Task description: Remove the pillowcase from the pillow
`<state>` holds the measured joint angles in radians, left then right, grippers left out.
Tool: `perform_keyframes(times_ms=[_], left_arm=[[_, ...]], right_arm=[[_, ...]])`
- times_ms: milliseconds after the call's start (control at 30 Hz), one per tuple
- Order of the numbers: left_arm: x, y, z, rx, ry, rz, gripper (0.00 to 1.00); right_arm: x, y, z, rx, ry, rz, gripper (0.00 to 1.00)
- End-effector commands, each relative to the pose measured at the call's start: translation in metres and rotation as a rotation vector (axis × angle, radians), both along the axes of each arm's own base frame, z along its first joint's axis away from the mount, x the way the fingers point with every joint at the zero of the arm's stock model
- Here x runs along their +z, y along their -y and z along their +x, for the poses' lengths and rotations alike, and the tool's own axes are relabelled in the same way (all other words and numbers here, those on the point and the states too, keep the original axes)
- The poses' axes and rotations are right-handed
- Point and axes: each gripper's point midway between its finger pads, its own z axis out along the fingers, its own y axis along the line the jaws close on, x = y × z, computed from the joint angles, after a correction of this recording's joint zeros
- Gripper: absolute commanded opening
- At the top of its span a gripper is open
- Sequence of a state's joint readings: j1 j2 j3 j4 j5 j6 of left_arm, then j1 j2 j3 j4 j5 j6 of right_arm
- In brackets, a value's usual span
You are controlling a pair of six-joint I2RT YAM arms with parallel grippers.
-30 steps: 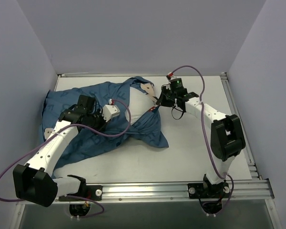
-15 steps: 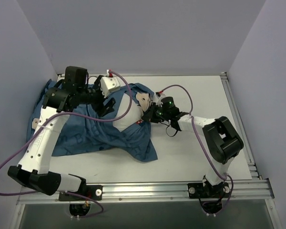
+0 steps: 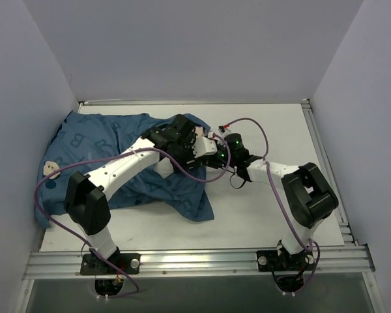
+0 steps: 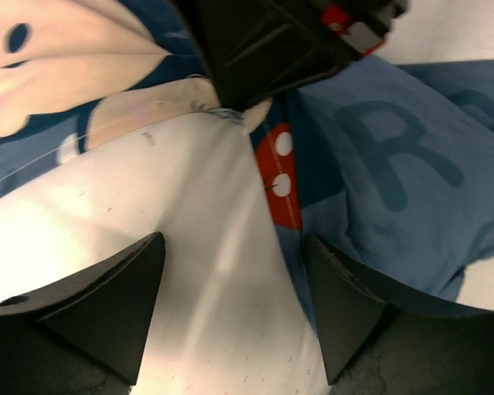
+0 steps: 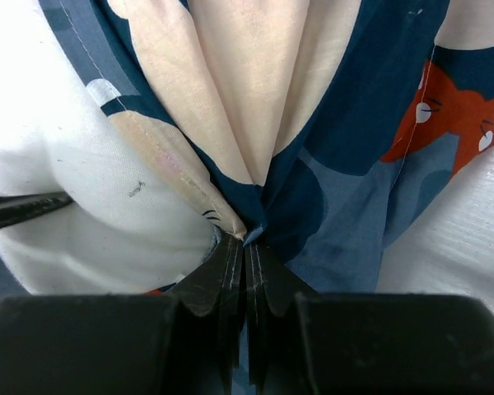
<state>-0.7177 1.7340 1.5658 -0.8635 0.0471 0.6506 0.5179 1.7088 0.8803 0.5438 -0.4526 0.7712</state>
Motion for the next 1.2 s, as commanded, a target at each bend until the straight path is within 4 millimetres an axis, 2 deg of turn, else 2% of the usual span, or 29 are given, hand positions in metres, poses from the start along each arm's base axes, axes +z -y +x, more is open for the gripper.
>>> perform_keyframes(times_ms=[0,100,200,233,267,367,467,633,767,900,967,1033,1067,1100,1133,1167], left_arm=[[0.041,-0.008,0.042,0.106,0.233,-0.01,0.76],[0.038,-0.012,0.045,0.14,0.243,-0.009,0.66],[0.038,-0.018,0.049,0.184,0.225,-0.03,0.62],[0.04,-0.019,0.048,0.189,0.204,-0.053,0.61],[0.047,-0.011,0.043,0.18,0.151,-0.122,0.61],[0.053,-0.017,0.046,0.199,0.132,-0.137,0.62],[0.038,-0.022,0.04,0.186,0.088,-0.084,0.65],[0.009,-0.007,0.017,0.126,-0.026,-0.093,0.71],[-0.014,-0.005,0.017,0.148,-0.075,-0.07,0.72],[-0.049,-0.014,0.018,0.176,-0.103,0.001,0.71],[-0.067,-0.022,0.015,0.192,-0.12,0.046,0.6],[-0.079,-0.028,0.009,0.203,-0.138,0.067,0.41],[-0.082,-0.031,0.009,0.211,-0.139,0.075,0.16],[-0.082,-0.033,0.009,0.222,-0.142,0.074,0.02],[-0.081,-0.038,0.012,0.258,-0.126,0.074,0.02],[-0.07,-0.042,0.017,0.279,-0.098,0.056,0.02]], right_arm=[[0.008,-0.001,-0.008,-0.005,-0.02,0.04,0.0],[0.007,0.003,-0.008,-0.014,-0.022,0.036,0.0],[0.005,0.004,-0.01,-0.008,-0.023,0.027,0.0],[0.005,0.004,-0.011,-0.004,-0.025,0.024,0.0],[0.005,0.005,-0.012,-0.003,-0.024,0.021,0.0],[0.006,0.006,-0.011,-0.006,-0.019,0.016,0.0],[0.009,0.008,-0.01,-0.013,-0.011,0.014,0.0],[0.012,0.01,-0.006,-0.019,-0.004,0.006,0.0],[0.018,0.01,-0.005,-0.026,0.005,0.009,0.0],[0.026,0.011,-0.002,-0.035,0.016,0.014,0.0],[0.034,0.015,0.002,-0.053,0.029,0.024,0.0],[0.039,0.024,0.006,-0.08,0.037,0.023,0.0],[0.039,0.034,0.011,-0.109,0.036,0.016,0.0],[0.036,0.042,0.012,-0.125,0.029,-0.006,0.0],[0.037,0.05,0.013,-0.143,0.033,-0.019,0.0],[0.035,0.06,0.016,-0.17,0.032,-0.038,0.0]])
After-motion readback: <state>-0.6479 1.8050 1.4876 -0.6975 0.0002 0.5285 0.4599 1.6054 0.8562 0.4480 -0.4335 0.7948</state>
